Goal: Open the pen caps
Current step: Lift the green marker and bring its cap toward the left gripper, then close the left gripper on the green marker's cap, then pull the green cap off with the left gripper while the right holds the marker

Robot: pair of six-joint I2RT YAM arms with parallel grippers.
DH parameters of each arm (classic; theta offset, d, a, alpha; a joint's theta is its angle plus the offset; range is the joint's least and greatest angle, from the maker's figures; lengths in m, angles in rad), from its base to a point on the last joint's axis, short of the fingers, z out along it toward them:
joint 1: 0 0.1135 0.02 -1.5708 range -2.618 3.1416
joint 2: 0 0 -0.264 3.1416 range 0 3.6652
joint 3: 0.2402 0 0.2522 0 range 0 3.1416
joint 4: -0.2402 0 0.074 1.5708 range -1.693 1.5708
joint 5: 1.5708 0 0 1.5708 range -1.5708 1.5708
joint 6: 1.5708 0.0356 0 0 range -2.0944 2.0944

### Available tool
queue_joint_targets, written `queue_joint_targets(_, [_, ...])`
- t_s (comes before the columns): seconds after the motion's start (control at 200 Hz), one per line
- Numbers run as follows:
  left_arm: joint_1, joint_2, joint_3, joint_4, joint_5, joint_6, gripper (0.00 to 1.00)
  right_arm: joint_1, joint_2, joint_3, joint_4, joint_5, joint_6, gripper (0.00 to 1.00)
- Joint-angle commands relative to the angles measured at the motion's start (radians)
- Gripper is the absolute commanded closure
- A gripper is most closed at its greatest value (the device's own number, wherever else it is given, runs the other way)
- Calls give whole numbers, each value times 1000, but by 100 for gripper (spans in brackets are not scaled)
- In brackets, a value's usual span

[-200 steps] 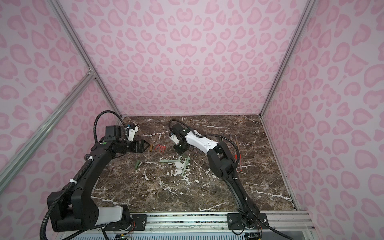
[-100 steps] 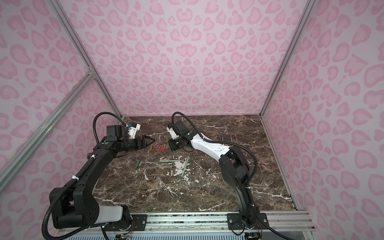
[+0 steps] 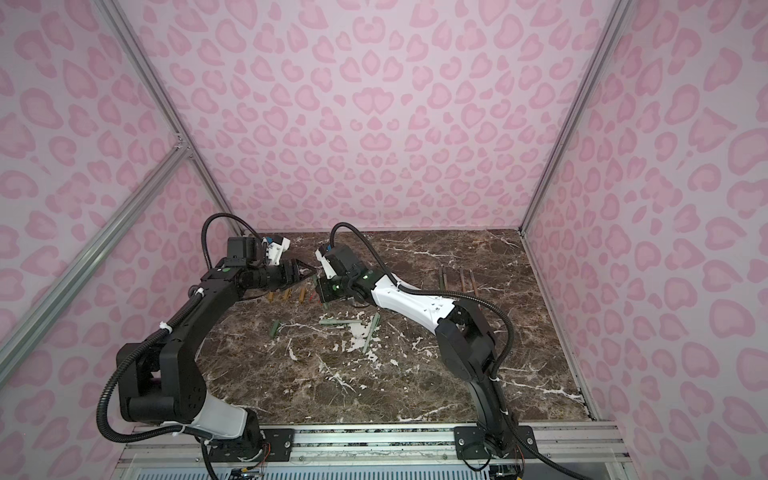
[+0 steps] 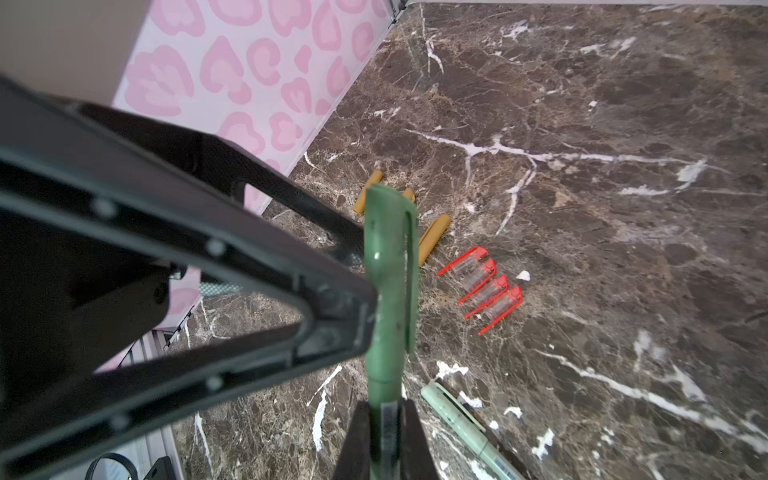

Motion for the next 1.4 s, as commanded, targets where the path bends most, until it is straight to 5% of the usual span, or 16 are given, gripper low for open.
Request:
queue_joint_targets(0.0, [-5,13,21,-9,-16,-1,41,10,17,16,21,-10,10,97])
queue_joint_targets(0.4, [-14,51,65,-34,-22,1,96,19,26,34,8,-16,5,97])
queue_joint_targets(0.725, [-17,40,69,-40,-30,5,96,20,53,44,-5,-27,0,78])
queue_joint_targets(1.02, [-17,43,81,-51,-33,10,96,17,67,49,-39,-36,-16,99])
queue_joint_targets(1.395, [11,58,184,-117,-92,61,97,28,-65,-269,56,-48,-3,100])
